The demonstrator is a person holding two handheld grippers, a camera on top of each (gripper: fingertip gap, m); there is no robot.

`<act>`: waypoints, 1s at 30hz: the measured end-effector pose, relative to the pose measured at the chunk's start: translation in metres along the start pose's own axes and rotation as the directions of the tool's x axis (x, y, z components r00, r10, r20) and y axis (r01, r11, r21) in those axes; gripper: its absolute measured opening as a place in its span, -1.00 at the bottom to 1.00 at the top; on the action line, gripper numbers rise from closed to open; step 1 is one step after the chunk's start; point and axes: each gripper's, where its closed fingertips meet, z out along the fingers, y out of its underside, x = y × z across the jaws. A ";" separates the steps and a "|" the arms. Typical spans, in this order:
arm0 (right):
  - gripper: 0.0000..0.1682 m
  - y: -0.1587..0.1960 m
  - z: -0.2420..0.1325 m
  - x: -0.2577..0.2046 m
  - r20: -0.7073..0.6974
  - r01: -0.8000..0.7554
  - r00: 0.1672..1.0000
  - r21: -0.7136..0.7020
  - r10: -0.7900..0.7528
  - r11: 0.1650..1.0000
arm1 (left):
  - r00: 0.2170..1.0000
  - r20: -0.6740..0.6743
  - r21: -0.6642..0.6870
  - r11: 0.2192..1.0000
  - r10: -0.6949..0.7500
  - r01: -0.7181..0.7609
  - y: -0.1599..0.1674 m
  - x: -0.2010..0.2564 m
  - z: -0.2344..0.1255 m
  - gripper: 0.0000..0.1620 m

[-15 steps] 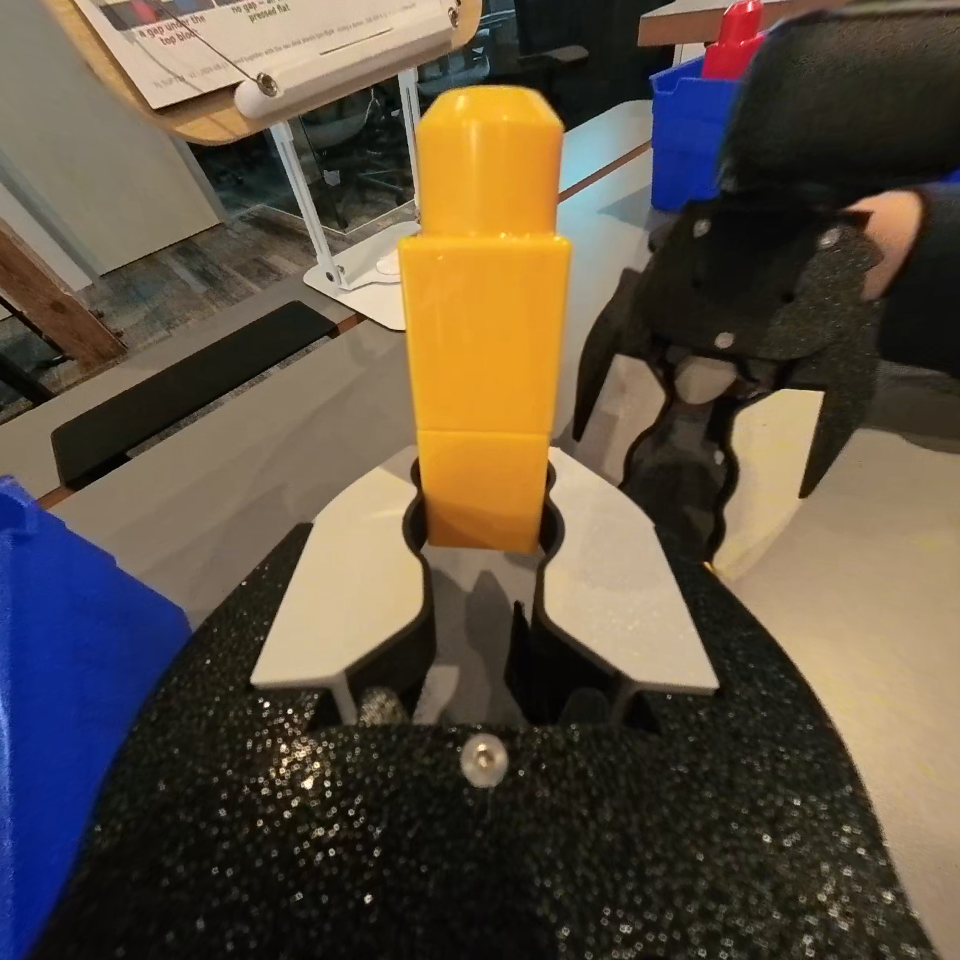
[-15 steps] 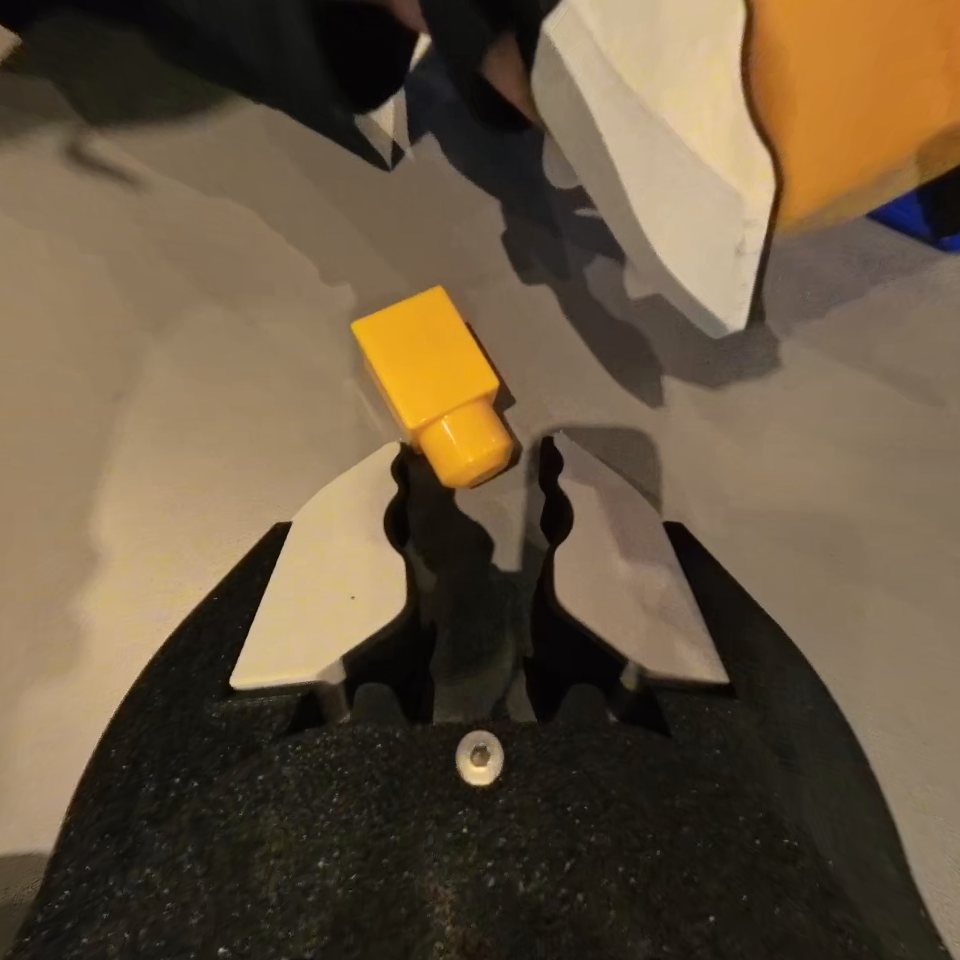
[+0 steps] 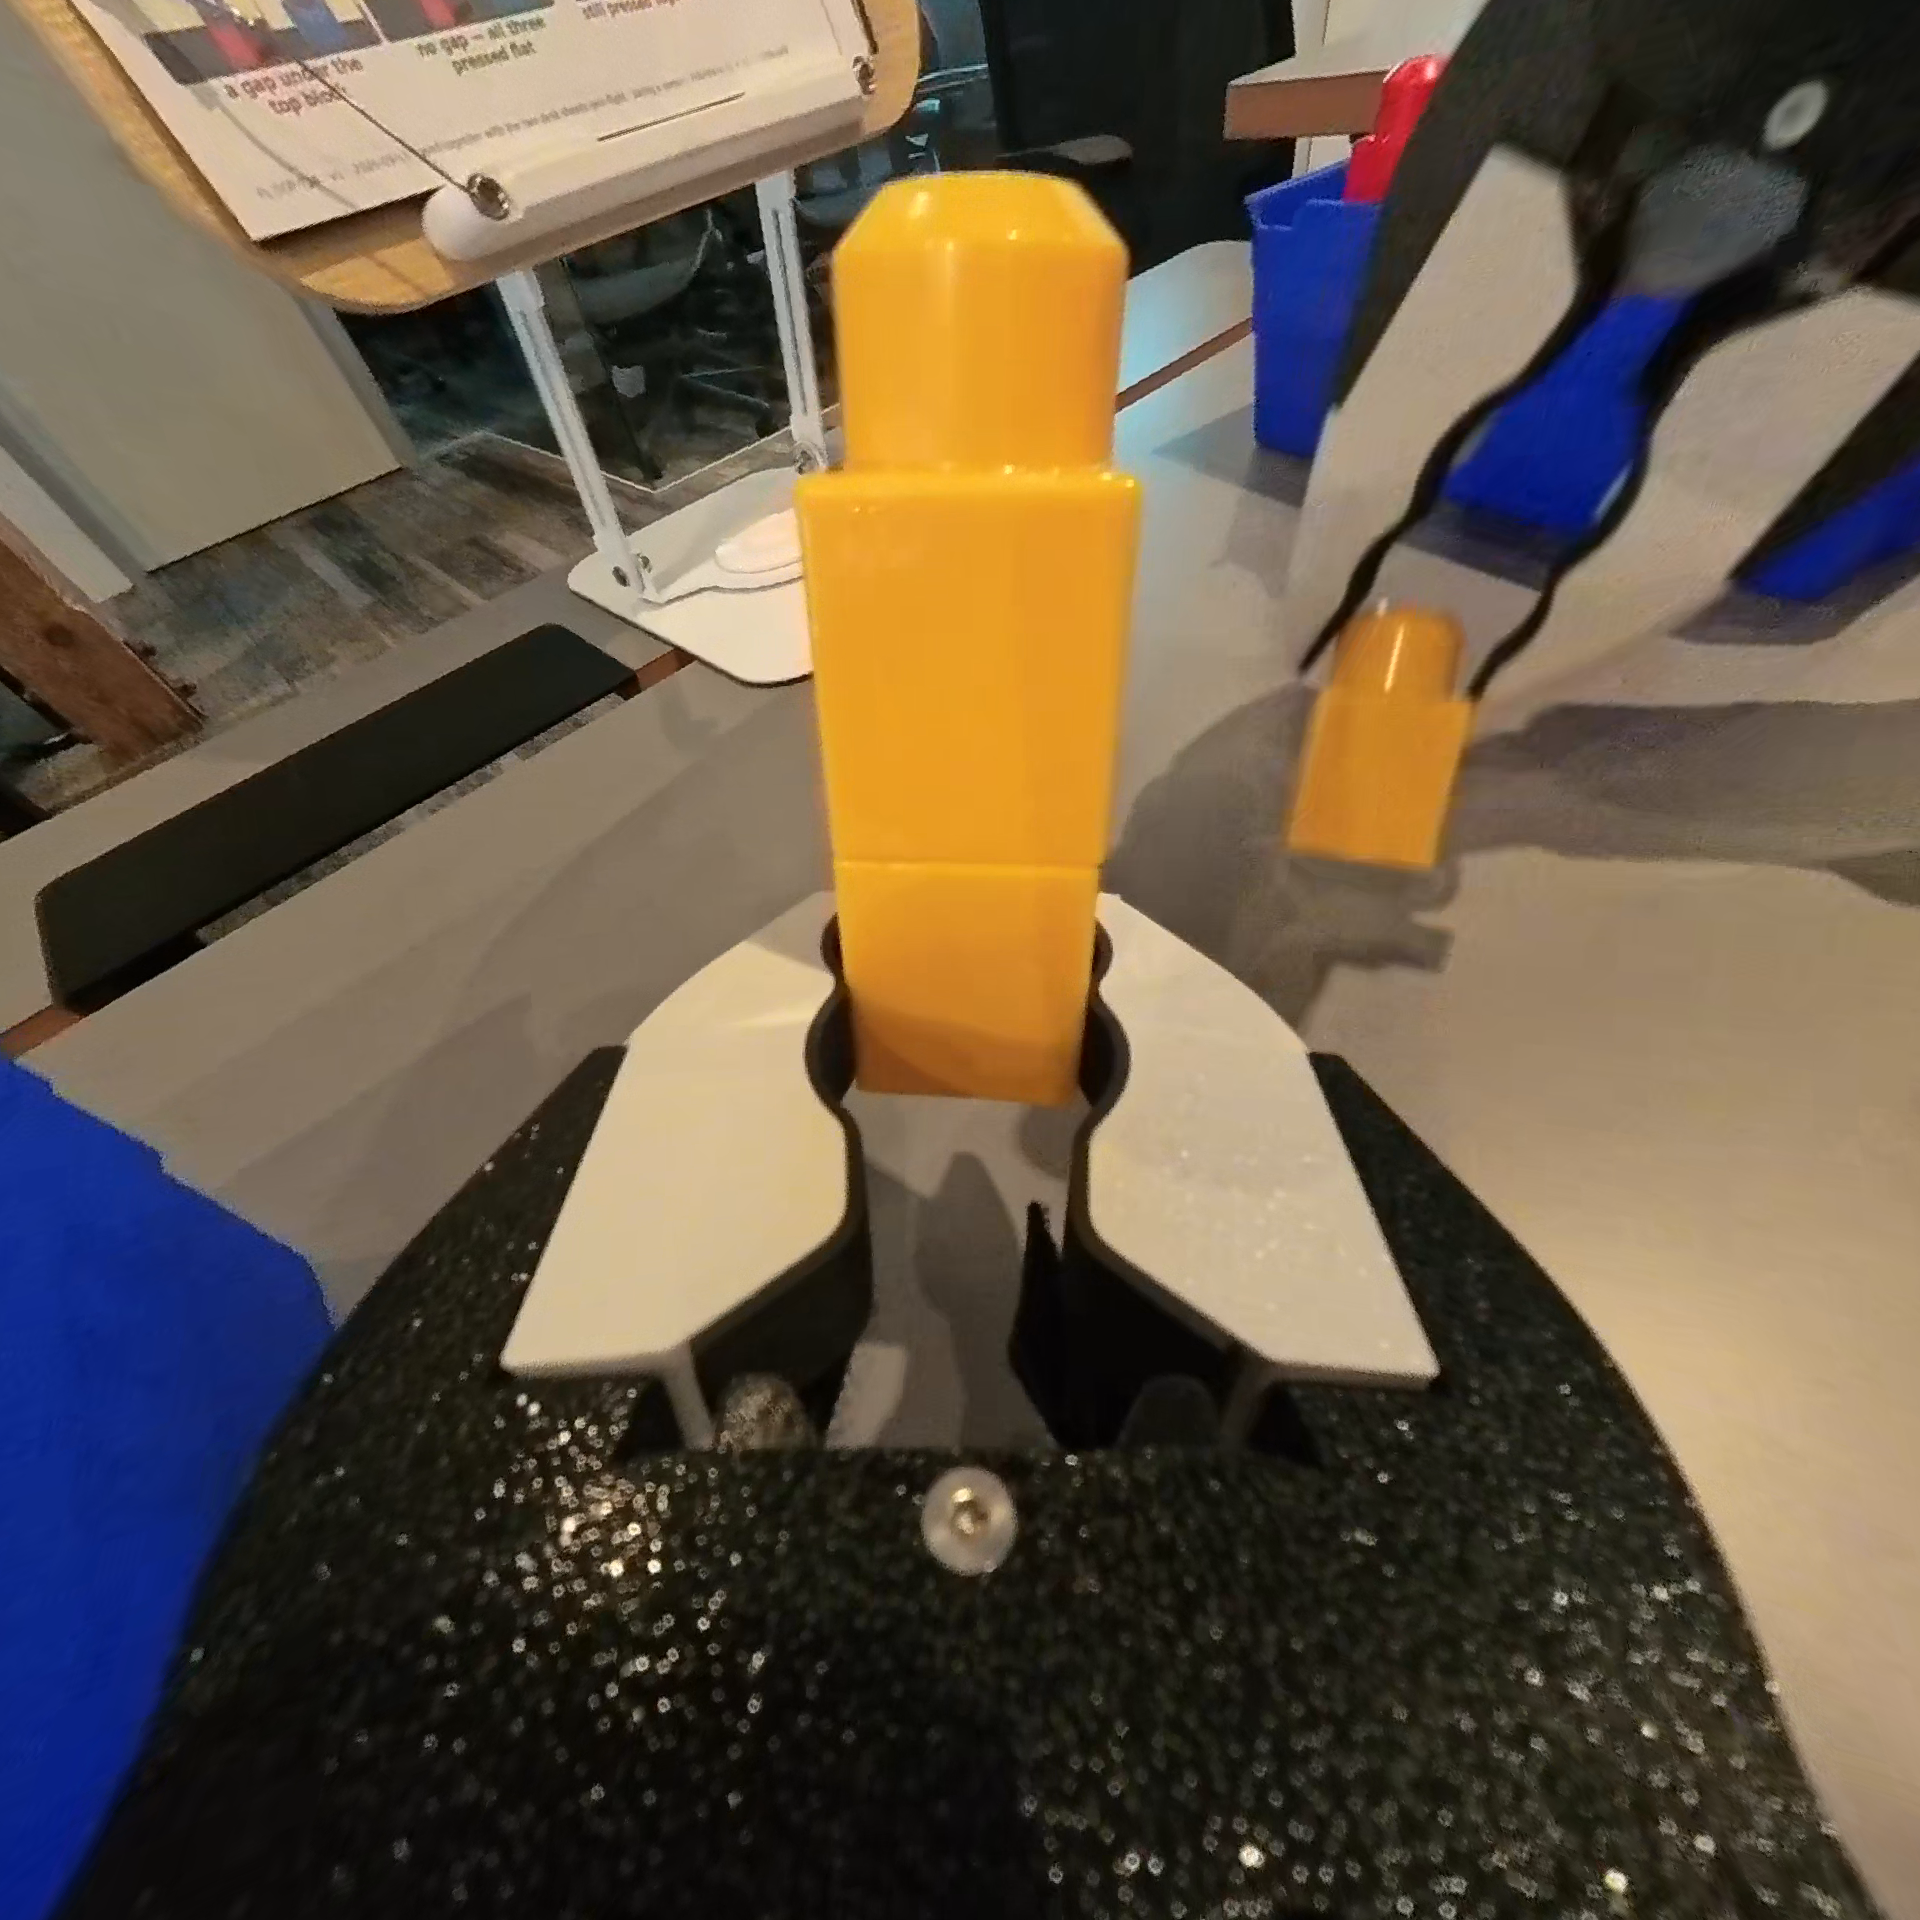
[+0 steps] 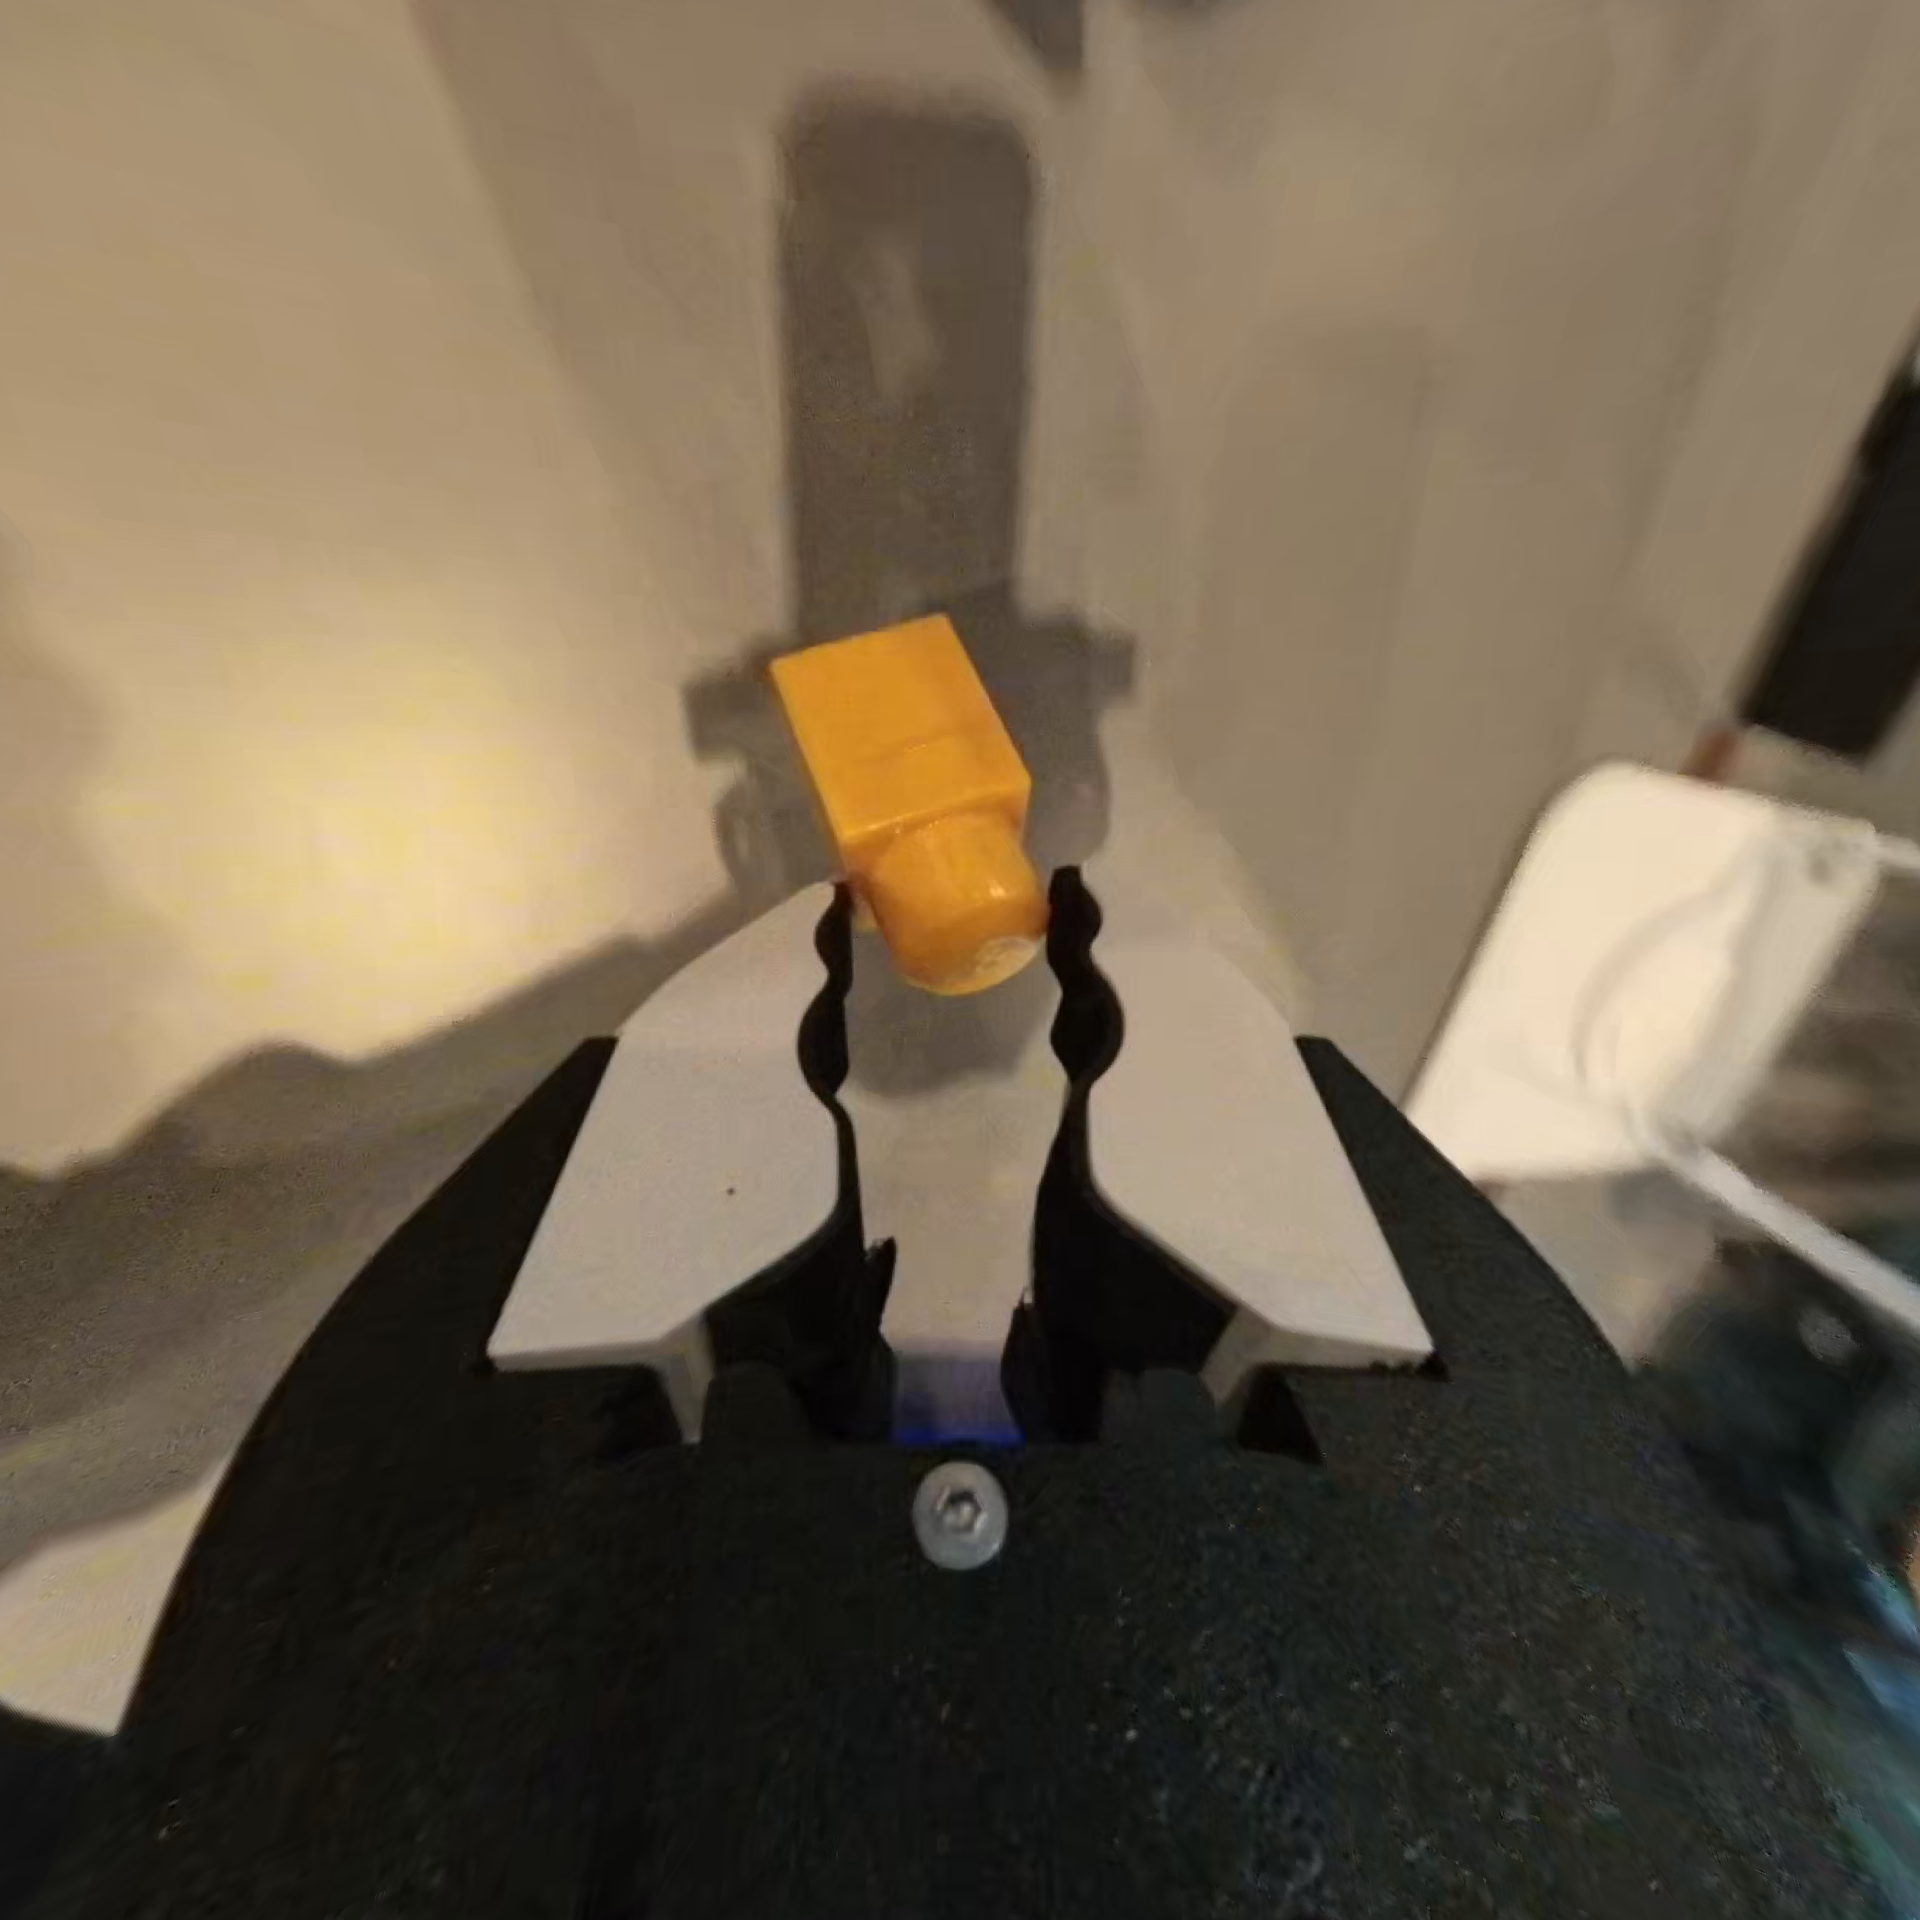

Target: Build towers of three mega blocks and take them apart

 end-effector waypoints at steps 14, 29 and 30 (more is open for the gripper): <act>-0.31 0.060 0.000 -0.032 0.067 0.213 0.975 -0.545 -0.211 0.811 | 0.999 -0.026 -0.011 0.999 0.040 -0.040 0.001 0.012 0.004 -0.50; -0.42 0.055 0.029 -0.039 0.193 -0.024 0.981 -0.012 0.025 1.000 | 0.968 -0.243 0.070 0.997 0.054 -0.038 -0.010 0.051 0.006 -0.50; -0.53 0.055 0.029 -0.038 0.188 -0.019 0.982 -0.016 0.022 1.000 | 0.965 -0.254 0.068 0.997 0.061 -0.045 -0.009 0.054 0.007 -0.50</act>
